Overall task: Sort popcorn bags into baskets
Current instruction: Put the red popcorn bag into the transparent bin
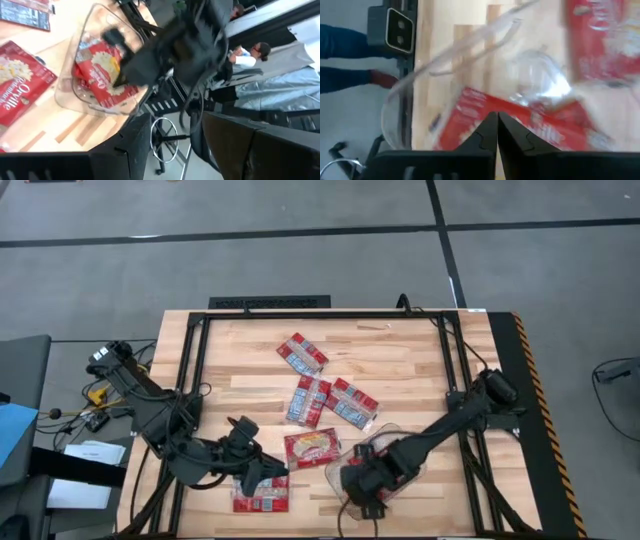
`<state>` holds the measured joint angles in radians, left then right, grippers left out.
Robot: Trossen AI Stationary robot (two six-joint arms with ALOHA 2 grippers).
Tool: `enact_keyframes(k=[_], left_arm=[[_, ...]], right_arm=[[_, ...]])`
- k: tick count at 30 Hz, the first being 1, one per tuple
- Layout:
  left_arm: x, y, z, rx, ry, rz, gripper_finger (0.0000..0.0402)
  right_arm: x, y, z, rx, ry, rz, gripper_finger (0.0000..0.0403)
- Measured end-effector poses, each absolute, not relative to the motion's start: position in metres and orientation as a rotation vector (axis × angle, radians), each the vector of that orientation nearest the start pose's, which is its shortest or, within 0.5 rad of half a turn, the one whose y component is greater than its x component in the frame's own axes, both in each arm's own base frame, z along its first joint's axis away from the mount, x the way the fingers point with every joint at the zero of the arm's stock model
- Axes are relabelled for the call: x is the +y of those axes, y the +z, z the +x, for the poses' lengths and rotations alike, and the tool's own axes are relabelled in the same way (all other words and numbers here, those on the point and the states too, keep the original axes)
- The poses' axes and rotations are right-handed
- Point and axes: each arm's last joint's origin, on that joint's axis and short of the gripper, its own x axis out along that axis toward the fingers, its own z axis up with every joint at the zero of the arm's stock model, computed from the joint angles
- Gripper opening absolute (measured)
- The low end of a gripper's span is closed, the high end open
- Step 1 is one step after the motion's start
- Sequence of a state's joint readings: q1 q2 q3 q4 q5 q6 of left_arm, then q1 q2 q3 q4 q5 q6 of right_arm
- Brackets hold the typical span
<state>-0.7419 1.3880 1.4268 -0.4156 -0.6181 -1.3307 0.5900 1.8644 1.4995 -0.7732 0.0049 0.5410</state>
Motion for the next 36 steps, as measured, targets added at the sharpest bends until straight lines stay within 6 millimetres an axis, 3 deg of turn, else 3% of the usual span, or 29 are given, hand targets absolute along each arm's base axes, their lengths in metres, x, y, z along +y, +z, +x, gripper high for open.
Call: enact_keyframes(k=[4, 8, 19, 24, 27, 30, 36], left_arm=[[-0.197, 0.399, 0.226, 0.325, 0.077, -1.074, 0.0168], [-0.199, 0.397, 0.221, 0.307, 0.113, -1.057, 0.0168], [-0.202, 0.395, 0.220, 0.296, 0.125, -1.056, 0.0168], [-0.202, 0.394, 0.220, 0.301, 0.130, -1.052, 0.0168], [-0.201, 0.392, 0.219, 0.320, 0.145, -1.034, 0.0168], [-0.198, 0.383, 0.215, 0.402, 0.186, -0.991, 0.0168], [-0.204, 0.348, 0.197, 0.750, 0.279, -0.841, 0.0168]], right_arm=[[0.219, 0.261, 0.293, 1.256, 0.256, 0.145, 0.0019], [0.229, 0.265, 0.275, 1.315, 0.270, 0.136, 0.0011], [0.240, 0.214, 0.293, 1.419, 0.228, 0.059, 0.0039], [0.229, 0.216, 0.309, 1.358, 0.248, 0.075, 0.0025], [0.219, 0.227, 0.315, 1.312, 0.253, 0.103, 0.0019], [0.211, 0.251, 0.314, 1.262, 0.275, 0.123, 0.0020], [0.202, 0.307, 0.290, 1.115, 0.319, 0.194, 0.0041]])
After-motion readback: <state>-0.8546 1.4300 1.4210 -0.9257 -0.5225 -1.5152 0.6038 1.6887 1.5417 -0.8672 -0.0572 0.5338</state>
